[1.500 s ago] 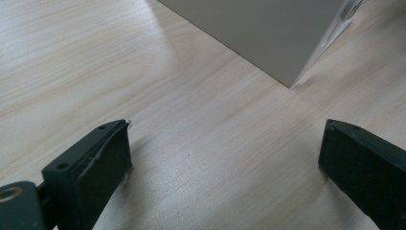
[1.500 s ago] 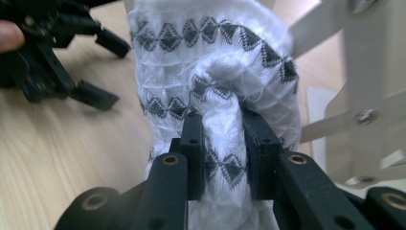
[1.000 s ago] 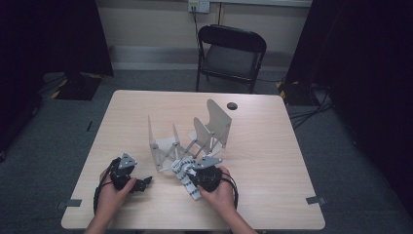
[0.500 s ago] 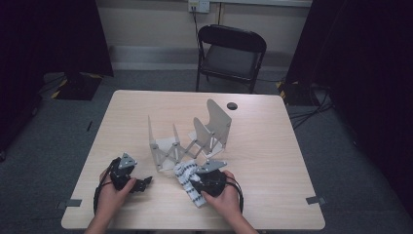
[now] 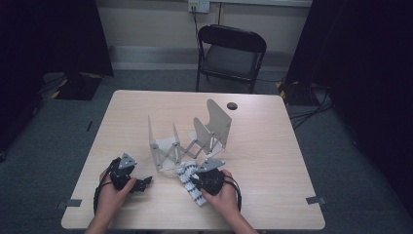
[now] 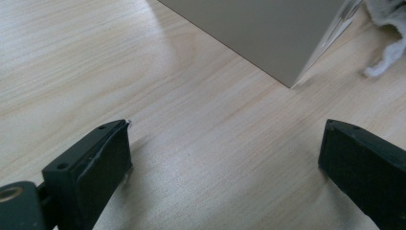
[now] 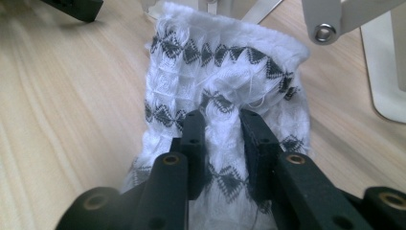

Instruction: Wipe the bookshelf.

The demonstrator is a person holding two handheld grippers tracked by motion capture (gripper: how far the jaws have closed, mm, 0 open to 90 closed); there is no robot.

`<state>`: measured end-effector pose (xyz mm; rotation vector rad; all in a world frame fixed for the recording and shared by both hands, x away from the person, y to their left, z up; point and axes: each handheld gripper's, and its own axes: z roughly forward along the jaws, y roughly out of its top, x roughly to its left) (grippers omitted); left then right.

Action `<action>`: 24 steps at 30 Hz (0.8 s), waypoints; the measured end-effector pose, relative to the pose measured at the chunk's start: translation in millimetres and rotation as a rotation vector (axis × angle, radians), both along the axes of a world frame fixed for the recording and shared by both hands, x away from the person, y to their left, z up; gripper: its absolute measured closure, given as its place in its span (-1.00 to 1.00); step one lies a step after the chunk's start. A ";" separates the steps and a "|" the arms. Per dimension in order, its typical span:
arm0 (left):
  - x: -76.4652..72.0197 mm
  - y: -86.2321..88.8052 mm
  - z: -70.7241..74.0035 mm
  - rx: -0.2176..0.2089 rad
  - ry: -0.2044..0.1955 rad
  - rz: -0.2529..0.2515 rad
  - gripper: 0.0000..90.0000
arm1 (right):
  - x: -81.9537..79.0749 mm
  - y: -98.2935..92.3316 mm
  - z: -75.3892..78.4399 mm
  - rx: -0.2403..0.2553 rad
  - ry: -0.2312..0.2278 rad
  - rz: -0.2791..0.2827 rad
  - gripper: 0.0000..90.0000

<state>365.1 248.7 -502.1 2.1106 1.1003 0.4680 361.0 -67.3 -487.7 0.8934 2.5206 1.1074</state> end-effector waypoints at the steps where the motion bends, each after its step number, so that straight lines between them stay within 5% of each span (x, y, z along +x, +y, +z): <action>1: 0.0 0.0 0.0 0.000 0.000 0.000 -0.92 | -0.6 -0.8 1.5 -0.002 -0.002 -0.002 0.68; 6: 0.0 0.0 0.0 0.000 0.000 0.000 -0.92 | -7.9 -8.6 24.0 0.049 -0.064 -0.014 0.69; 9: 0.0 0.0 0.0 0.000 0.000 0.000 -0.92 | -11.3 -12.5 46.9 0.101 -0.112 -0.026 0.69; 10: -0.1 0.0 0.0 0.001 0.000 0.000 -0.92 | -12.1 -13.4 68.1 0.137 -0.159 -0.035 0.69; 17: -0.2 0.1 0.1 0.001 0.000 -0.001 -0.92 | -11.0 -1.2 106.4 0.216 -0.262 -0.039 0.68; 20: -0.2 0.1 0.1 0.002 0.000 -0.002 -0.92 | -6.5 10.8 104.9 0.209 -0.255 -0.036 0.68; 24: -0.2 0.1 0.1 0.001 0.000 -0.001 -0.92 | -1.0 23.1 83.0 0.166 -0.210 -0.023 0.69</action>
